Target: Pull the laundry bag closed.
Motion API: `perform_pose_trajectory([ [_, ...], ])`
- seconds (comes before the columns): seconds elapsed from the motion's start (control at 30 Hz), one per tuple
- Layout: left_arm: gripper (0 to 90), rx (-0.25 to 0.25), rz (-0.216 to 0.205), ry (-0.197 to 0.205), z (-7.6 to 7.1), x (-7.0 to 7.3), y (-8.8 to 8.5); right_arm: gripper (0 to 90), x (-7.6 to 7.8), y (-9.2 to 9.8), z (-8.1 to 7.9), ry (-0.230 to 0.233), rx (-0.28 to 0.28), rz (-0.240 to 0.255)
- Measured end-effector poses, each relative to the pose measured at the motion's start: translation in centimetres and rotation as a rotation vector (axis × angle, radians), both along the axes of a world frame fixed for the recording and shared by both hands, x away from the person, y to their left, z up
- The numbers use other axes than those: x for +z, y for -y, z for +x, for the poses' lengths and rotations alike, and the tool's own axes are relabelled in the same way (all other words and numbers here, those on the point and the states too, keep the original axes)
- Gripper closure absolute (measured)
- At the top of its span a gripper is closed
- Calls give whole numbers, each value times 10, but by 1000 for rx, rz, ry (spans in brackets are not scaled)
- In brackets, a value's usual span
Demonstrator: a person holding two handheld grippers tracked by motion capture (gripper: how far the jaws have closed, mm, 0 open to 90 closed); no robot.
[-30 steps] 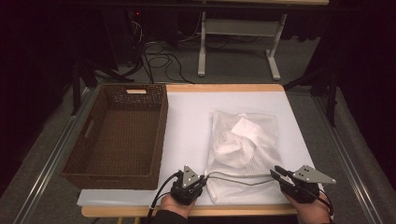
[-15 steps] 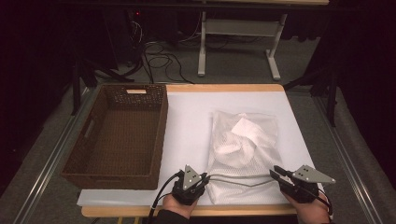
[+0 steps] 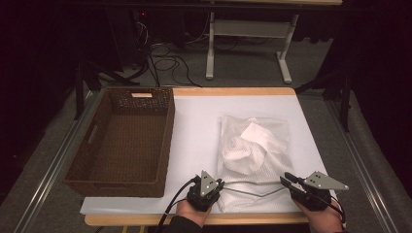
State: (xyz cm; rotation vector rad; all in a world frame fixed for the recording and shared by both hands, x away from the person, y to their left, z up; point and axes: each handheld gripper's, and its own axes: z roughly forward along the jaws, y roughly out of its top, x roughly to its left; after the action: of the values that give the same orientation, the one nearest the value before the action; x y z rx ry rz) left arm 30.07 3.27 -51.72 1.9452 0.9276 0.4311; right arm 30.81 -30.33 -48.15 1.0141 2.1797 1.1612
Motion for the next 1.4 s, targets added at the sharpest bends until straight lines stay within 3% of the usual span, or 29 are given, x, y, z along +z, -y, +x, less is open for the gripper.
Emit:
perform_pose_trajectory([
  [0.33, 798, -37, 8, 7, 1, -2, 9, 730, -1, -2, 1, -3, 6, -2],
  [0.63, 727, 9, -31, 24, -5, 5, -2, 729, 0, 0, 1, -5, 3, 9],
  [0.77, 685, 43, -43, 14, -9, 6, -11, 729, 0, 1, 1, 0, 4, 6],
  [0.9, 706, 86, -36, 0, -10, 7, -20, 729, 0, 2, 0, 4, 9, 3],
  [1.03, 737, 116, -4, -56, -6, 1, -24, 728, 0, 1, 1, 0, 7, 5],
  [1.3, 642, 105, 28, -127, 6, -9, -12, 727, -1, 0, 1, 0, 14, -2],
  [1.4, 643, 91, 45, -122, 8, -8, -8, 727, -1, -1, 0, -8, 12, 1],
])
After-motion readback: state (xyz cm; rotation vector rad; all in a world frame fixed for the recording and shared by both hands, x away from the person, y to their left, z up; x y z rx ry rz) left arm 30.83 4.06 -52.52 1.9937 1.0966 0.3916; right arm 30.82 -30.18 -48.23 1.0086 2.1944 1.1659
